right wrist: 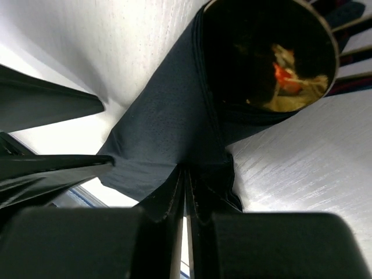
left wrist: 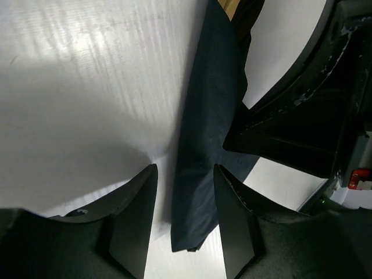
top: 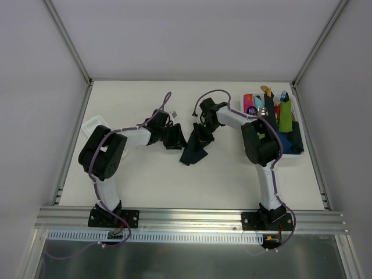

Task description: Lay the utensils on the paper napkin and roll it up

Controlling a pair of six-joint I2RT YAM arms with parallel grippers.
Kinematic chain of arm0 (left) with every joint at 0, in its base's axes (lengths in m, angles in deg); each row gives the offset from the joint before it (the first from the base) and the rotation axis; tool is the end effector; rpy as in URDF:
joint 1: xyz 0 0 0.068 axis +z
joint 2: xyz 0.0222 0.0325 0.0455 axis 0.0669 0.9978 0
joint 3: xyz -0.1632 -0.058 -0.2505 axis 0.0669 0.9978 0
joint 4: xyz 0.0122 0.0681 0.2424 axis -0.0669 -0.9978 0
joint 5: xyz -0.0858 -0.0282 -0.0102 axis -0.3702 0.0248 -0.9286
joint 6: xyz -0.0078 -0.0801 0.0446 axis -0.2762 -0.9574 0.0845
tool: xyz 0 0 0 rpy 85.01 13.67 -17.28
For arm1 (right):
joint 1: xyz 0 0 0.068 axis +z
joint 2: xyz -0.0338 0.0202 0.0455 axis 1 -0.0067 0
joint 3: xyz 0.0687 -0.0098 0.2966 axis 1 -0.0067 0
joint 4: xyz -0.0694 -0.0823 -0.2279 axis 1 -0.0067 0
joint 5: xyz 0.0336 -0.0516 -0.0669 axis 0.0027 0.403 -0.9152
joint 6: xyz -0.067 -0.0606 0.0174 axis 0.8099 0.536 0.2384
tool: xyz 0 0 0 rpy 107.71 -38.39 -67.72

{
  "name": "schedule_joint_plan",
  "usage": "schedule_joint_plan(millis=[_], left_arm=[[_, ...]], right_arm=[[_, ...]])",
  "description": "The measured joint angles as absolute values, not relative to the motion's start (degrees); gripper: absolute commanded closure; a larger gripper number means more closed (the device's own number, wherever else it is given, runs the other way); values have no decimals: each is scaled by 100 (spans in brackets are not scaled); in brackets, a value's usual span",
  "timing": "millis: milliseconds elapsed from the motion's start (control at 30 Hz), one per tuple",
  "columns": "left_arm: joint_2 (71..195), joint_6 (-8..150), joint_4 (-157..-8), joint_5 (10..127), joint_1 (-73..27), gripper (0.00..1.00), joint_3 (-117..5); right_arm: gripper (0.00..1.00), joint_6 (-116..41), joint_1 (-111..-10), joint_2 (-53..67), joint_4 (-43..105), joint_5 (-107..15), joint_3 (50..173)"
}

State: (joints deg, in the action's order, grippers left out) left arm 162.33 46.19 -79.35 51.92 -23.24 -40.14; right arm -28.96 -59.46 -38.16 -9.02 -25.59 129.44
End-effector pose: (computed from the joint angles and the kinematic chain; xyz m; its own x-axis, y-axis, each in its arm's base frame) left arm 0.3446 -0.2152 0.1627 -0.8981 -0.1435 -0.4157 0.1914 0.7233 -0.6634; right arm 0.3834 0.2679 0.1337 -0.8138 -0.5038 -0.2897 -0.5806 0.6820 0.4447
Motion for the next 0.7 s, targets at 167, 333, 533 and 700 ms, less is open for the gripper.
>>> schedule_joint_plan(millis=[167,333,533,700], left_arm=[[16521,4709,-7854,4882,-2324,57,-4215],[16856,4654,-7749,4860,-2324,58,-4607],[17354,4554,-7600,4698,-2324,58,-5153],[17472,4536,-7504,4550,-2321,59,-5238]], right_arm=[[98,-2894,-5946,-3914,-1081,-2568,13101],[100,-2892,-5946,-3918,-1101,-2566,13106],[100,-2894,-5946,-3960,-1177,-2564,13165],[100,-2896,-5949,-3973,-1204,-2557,13180]])
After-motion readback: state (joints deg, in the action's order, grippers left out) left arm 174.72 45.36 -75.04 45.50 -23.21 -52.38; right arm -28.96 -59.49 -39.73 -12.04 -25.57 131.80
